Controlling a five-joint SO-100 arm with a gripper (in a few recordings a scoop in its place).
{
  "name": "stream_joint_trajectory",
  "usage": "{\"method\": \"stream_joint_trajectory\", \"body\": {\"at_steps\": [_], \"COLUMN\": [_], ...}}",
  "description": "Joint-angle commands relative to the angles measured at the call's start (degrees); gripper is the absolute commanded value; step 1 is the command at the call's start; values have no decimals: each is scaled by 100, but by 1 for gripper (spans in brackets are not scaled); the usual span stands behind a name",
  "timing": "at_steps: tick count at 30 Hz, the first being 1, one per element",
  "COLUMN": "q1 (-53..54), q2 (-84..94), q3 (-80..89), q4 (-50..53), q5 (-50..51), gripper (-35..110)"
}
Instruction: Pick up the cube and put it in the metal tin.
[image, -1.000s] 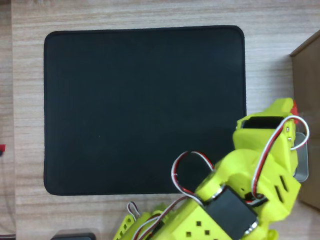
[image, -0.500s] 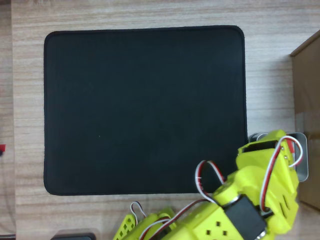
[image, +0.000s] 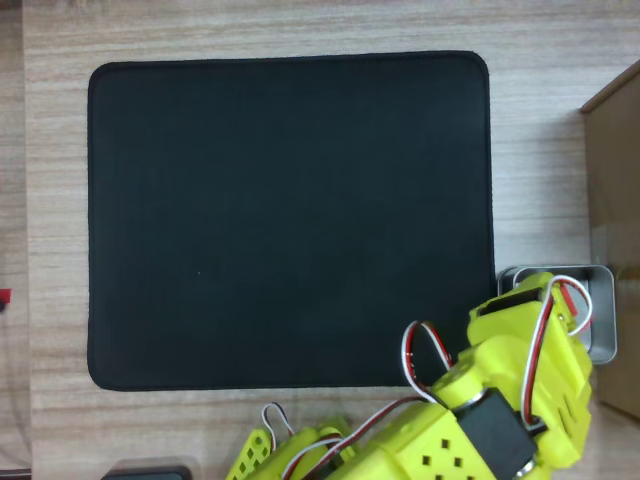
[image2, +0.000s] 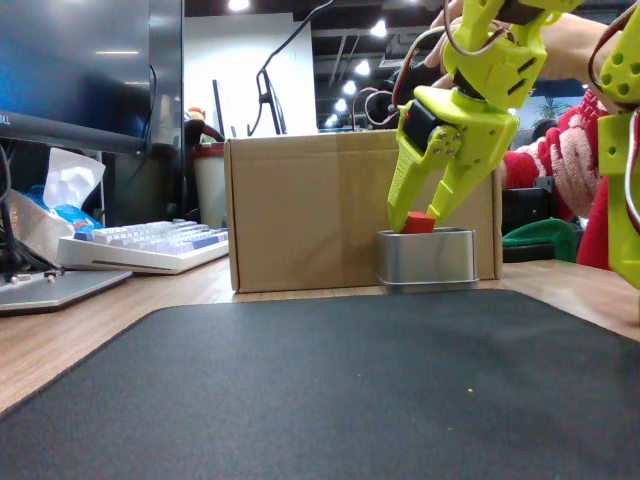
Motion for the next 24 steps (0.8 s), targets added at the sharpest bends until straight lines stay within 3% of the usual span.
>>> {"method": "stream_joint_trajectory", "body": {"at_steps": [1, 4, 9, 24], "q1": [53, 79, -62, -1538], "q2": [158, 167, 404, 1160], "q3": [-105, -176, -343, -562], "q4": [79, 44, -53, -88], "q5": [114, 325, 1099, 3472], "gripper": [16, 22, 21, 0]}}
